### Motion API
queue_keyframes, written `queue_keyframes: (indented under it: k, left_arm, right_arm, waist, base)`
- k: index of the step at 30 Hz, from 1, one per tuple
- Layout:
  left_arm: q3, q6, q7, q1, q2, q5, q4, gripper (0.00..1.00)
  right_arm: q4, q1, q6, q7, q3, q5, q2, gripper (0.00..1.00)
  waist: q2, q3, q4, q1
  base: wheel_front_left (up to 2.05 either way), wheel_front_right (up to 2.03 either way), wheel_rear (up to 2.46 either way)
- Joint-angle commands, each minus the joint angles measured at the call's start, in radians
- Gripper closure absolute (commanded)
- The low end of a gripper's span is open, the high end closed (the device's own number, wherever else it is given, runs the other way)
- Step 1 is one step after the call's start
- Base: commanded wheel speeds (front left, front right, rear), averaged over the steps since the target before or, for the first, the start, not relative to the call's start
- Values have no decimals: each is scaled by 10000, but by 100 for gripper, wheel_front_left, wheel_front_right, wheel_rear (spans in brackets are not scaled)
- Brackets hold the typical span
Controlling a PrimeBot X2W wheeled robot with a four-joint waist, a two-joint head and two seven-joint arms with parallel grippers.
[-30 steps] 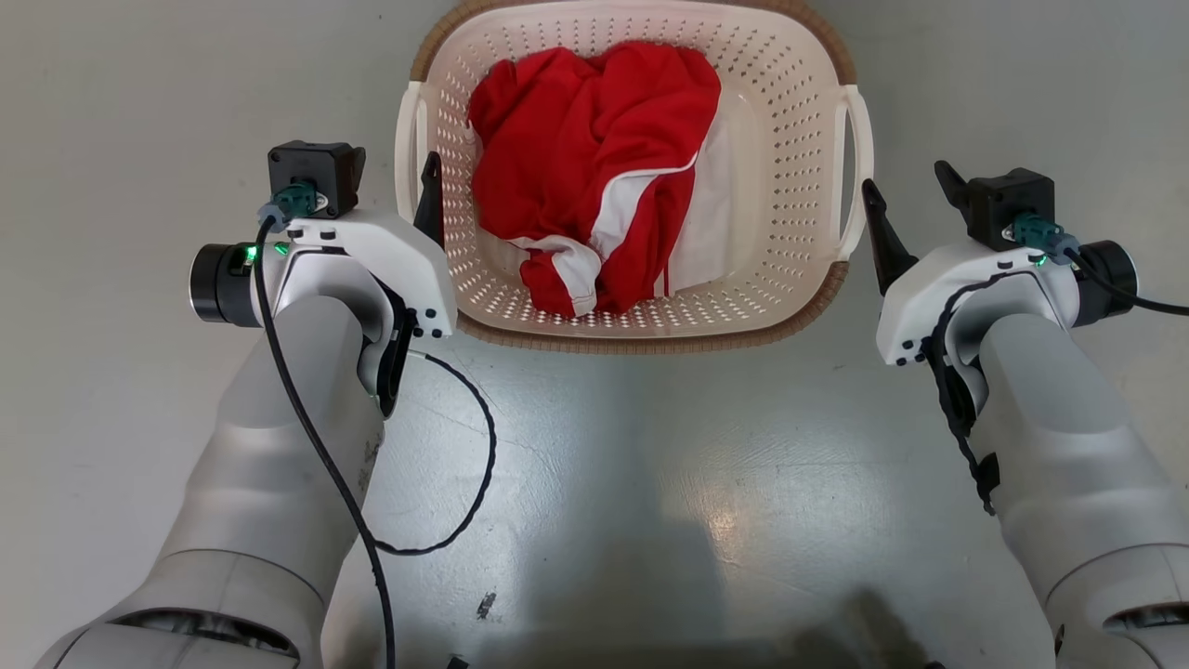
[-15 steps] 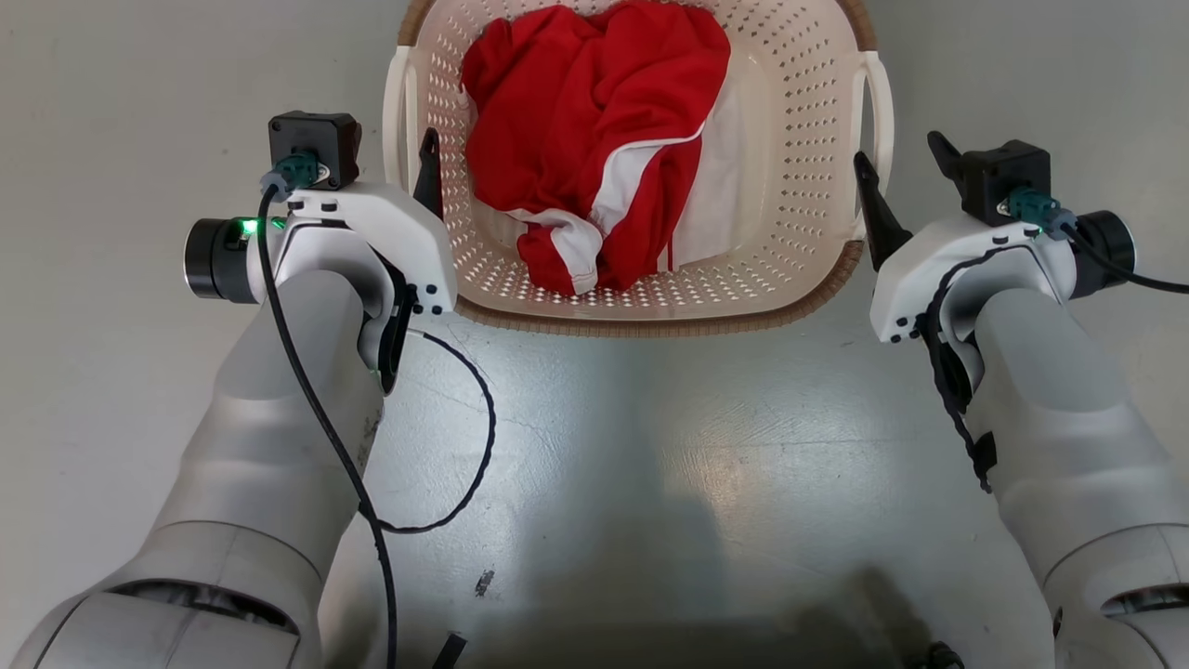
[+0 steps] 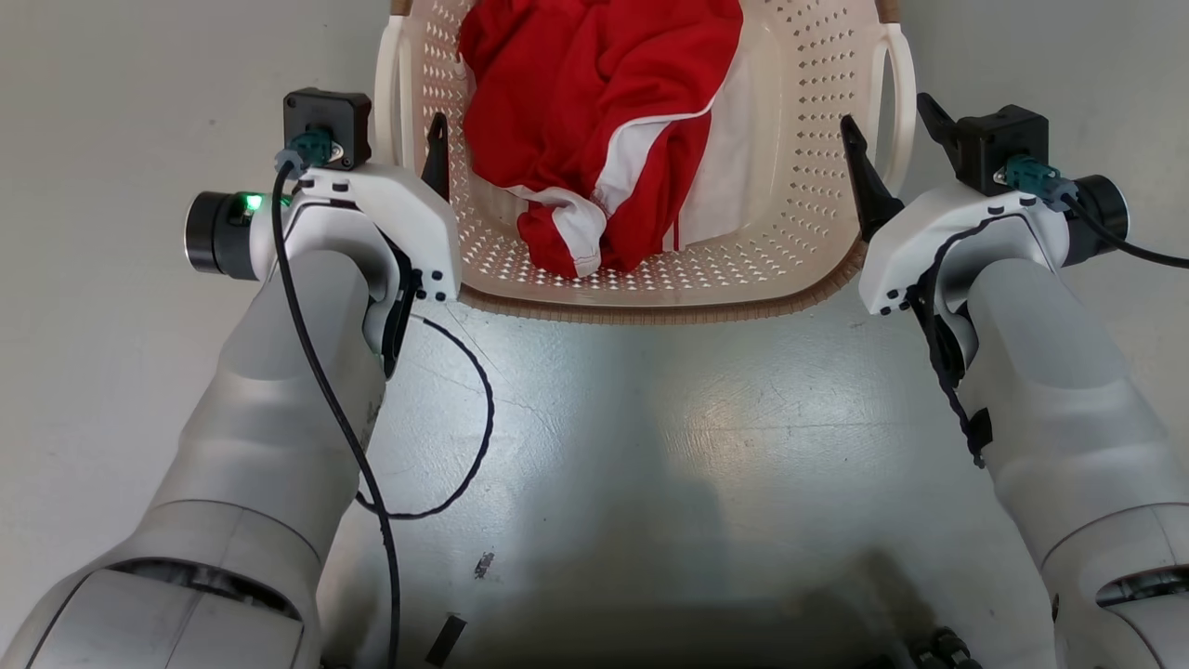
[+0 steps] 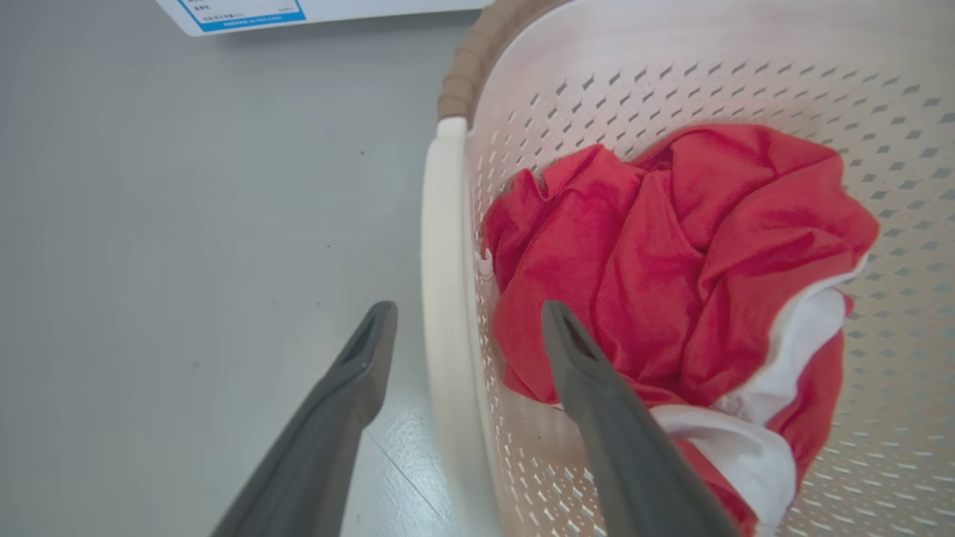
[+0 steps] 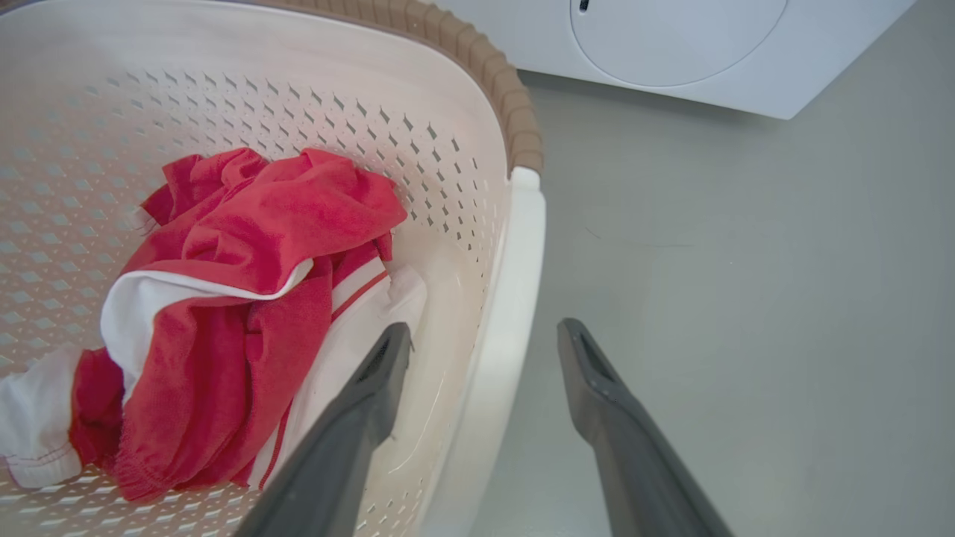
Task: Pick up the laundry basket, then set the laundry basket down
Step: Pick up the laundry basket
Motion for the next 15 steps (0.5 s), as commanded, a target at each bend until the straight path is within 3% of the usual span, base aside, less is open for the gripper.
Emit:
queue_keyframes:
  k: [1, 15]
  left_arm:
    - [46, 118, -58, -22, 254, -109, -25, 0]
    - [-399, 179, 100, -215, 254, -233, 242, 0]
  right_arm:
    - [-115, 190, 0, -138, 235, 155, 201, 0]
    - [133, 156, 0, -139, 293, 431, 202, 0]
  waist:
    - [0, 49, -27, 0]
    - [0, 218, -106, 0]
  base:
    - [0, 0, 0]
    - [0, 0, 0]
